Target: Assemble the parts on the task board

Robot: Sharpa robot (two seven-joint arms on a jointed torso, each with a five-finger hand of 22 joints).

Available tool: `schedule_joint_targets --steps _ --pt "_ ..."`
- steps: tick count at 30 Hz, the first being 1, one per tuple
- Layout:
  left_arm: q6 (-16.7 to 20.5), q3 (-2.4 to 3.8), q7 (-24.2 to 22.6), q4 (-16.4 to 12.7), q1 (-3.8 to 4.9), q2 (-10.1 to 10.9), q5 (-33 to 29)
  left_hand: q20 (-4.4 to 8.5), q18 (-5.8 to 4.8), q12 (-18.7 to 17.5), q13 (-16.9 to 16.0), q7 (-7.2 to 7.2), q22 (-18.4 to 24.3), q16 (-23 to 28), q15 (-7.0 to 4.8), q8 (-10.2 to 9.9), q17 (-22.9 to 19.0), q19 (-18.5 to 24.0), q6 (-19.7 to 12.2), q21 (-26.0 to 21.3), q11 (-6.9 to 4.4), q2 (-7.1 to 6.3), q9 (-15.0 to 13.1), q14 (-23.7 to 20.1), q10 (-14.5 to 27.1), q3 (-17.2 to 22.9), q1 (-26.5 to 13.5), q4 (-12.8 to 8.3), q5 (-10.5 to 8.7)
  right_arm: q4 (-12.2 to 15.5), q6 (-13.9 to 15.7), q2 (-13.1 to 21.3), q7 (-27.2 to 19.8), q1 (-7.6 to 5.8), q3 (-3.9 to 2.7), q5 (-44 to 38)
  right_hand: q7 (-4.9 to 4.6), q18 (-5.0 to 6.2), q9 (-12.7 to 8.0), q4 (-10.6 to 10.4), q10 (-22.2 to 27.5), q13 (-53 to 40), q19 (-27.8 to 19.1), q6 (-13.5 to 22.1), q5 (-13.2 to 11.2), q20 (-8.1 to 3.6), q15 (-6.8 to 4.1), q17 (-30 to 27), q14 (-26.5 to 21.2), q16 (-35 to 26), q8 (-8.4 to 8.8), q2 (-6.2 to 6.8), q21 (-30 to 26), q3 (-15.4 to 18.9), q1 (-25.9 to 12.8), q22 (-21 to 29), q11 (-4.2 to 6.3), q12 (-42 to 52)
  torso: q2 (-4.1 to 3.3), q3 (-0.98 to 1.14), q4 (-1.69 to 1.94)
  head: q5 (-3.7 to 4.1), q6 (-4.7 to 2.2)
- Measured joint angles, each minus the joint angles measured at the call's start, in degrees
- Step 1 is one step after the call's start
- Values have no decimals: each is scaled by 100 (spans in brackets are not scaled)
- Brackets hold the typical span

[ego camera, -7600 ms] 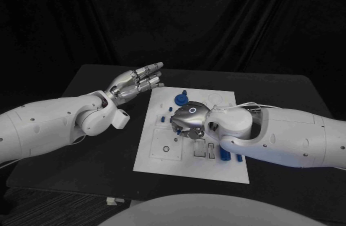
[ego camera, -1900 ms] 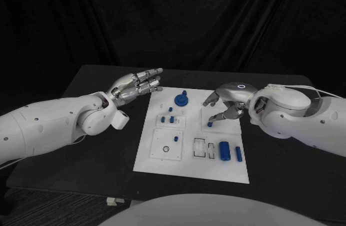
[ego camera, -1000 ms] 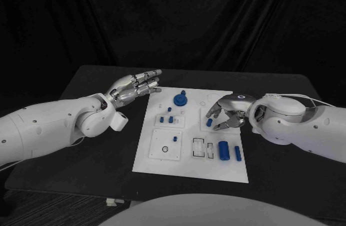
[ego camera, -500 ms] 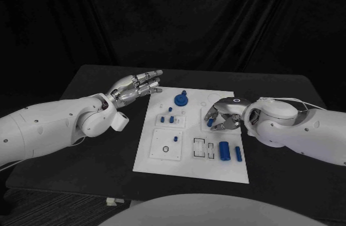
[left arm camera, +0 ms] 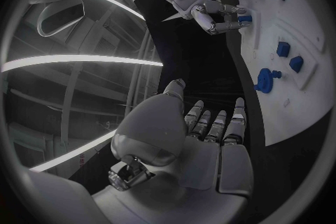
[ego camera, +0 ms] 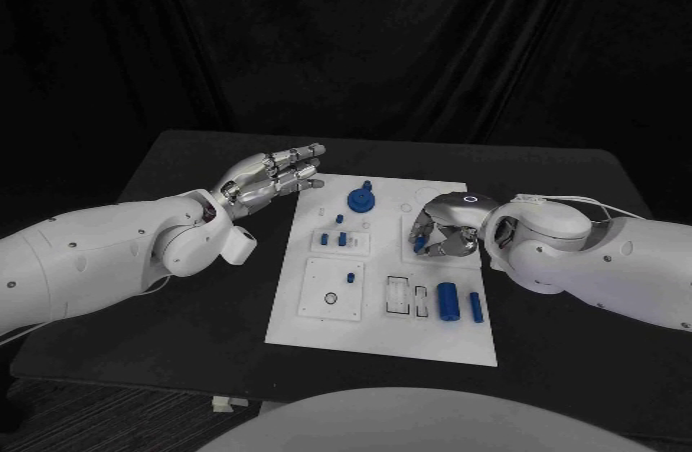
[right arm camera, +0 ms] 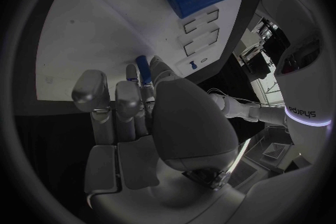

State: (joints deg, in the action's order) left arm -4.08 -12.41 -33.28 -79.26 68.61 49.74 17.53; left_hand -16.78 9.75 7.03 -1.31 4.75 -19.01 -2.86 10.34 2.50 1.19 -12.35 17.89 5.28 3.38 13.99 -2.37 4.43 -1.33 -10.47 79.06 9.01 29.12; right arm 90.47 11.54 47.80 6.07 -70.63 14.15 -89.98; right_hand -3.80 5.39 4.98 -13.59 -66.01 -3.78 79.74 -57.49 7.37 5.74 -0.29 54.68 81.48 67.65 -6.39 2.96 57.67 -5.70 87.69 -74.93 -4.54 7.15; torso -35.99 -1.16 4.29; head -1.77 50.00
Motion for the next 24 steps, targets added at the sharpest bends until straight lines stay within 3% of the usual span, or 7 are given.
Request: schedule_joint_targets --steps 4,10,18,21,24 --pt "-13 0 2 9 -13 -1 0 0 0 22 0 42 13 0 0 27 0 0 121 0 0 0 -15 0 0 0 0 0 0 -1 85 -7 -9 1 0 0 -65 0 83 8 -189 0 0 -339 -55 0 -22 -103 -22 -84 -136 -44 -77 -56 151 0 56 0 0 -1 -1 -18 0" --pt "-27 0 6 17 -31 -5 0 0 0 22 0 48 21 0 0 27 0 0 167 0 0 0 -22 0 0 0 0 0 0 2 257 -8 -42 4 1 -1 -171 0 161 100 -375 3 -21 -697 -60 -21 -41 -158 -41 -118 -255 -12 -77 -146 356 1 135 0 1 -2 -5 -32 0" --pt "-45 0 13 22 -45 -9 0 0 0 46 0 78 28 0 0 61 0 0 238 0 20 0 -28 0 -20 32 0 0 0 187 482 131 -57 0 3 -44 -205 0 161 113 -515 9 -61 -813 -127 -61 -82 -294 -82 -217 -315 -26 -133 -190 450 1 178 -24 4 -2 -5 -55 0" --pt "-49 0 17 22 -47 -10 0 0 0 46 -3 99 28 0 0 61 0 0 260 0 20 0 -28 0 -20 49 0 -17 19 369 572 225 -56 -66 3 -74 -204 0 161 135 -525 11 -61 -814 -128 -61 -82 -317 -82 -243 -318 -16 -133 -214 532 1 188 -47 5 -2 -2 -66 0" --pt "-51 0 21 27 -48 -11 0 0 0 69 -6 78 34 0 0 84 0 0 280 0 20 0 -34 0 -20 56 0 -24 22 598 646 323 -54 -230 4 -100 -204 0 161 135 -555 11 -61 -815 -128 -61 -82 -320 -82 -243 -319 -18 -133 -215 561 2 179 -56 5 -2 -2 -79 0"
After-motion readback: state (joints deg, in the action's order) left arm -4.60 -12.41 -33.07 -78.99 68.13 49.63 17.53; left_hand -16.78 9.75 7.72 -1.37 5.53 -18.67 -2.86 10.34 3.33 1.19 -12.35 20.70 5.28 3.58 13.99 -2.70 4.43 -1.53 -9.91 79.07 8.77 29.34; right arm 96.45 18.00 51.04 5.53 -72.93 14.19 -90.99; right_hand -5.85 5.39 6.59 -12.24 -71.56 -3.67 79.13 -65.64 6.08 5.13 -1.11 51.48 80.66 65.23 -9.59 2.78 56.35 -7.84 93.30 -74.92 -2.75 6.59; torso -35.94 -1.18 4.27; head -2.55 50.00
